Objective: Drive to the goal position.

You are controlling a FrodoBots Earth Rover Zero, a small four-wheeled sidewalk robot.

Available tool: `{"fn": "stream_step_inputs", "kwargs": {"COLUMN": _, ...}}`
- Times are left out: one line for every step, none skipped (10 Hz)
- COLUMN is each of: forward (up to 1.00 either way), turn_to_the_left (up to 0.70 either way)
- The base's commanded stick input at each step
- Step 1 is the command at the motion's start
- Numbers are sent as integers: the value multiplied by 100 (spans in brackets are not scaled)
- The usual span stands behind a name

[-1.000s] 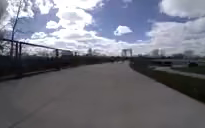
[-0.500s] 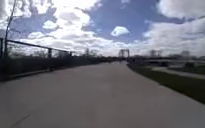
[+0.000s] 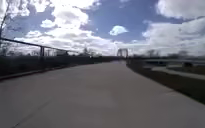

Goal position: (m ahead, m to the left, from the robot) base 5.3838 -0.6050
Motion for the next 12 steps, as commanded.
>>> {"fn": "stream_step_inputs", "kwargs": {"forward": 100, "turn_to_the_left": 0}}
{"fn": "stream_step_inputs", "kwargs": {"forward": 100, "turn_to_the_left": -5}}
{"fn": "stream_step_inputs", "kwargs": {"forward": 100, "turn_to_the_left": -20}}
{"fn": "stream_step_inputs", "kwargs": {"forward": 100, "turn_to_the_left": 0}}
{"fn": "stream_step_inputs", "kwargs": {"forward": 100, "turn_to_the_left": 0}}
{"fn": "stream_step_inputs", "kwargs": {"forward": 100, "turn_to_the_left": 0}}
{"fn": "stream_step_inputs", "kwargs": {"forward": 100, "turn_to_the_left": 0}}
{"fn": "stream_step_inputs", "kwargs": {"forward": 100, "turn_to_the_left": 0}}
{"fn": "stream_step_inputs", "kwargs": {"forward": 100, "turn_to_the_left": 0}}
{"fn": "stream_step_inputs", "kwargs": {"forward": 100, "turn_to_the_left": 0}}
{"fn": "stream_step_inputs", "kwargs": {"forward": 100, "turn_to_the_left": 0}}
{"fn": "stream_step_inputs", "kwargs": {"forward": 100, "turn_to_the_left": 0}}
